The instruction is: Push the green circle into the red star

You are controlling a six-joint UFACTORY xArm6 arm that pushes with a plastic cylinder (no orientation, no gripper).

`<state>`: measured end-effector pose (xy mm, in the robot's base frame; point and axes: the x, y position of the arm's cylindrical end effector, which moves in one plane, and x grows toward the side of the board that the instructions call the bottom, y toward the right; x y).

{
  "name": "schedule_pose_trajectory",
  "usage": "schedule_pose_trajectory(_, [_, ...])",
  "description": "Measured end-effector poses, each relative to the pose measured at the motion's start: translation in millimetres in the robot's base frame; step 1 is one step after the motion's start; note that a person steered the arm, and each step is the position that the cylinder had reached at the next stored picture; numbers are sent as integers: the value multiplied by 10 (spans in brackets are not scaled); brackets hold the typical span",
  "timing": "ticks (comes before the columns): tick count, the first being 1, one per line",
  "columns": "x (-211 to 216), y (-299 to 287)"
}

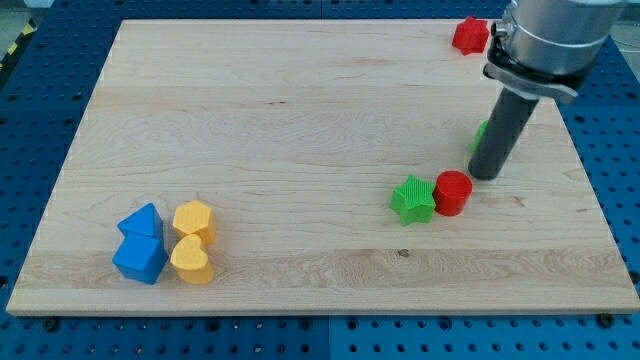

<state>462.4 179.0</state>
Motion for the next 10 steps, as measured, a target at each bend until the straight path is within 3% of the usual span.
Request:
schedule_pose_trajectory(1, [-476, -33])
schedule_pose_trajectory(2, [-583, -113])
schedule_pose_trajectory(3, [-233, 63])
schedule_pose_trajectory(4, [-213, 456])
schedule_pose_trajectory(6, [-1252, 220])
schedule_pose_trajectory(7, [-1211, 274])
schedule_pose_trajectory(8, [-761, 494])
schedule_pose_trajectory(9, [-500, 341])
schedule_pose_trajectory(10, [-609, -46])
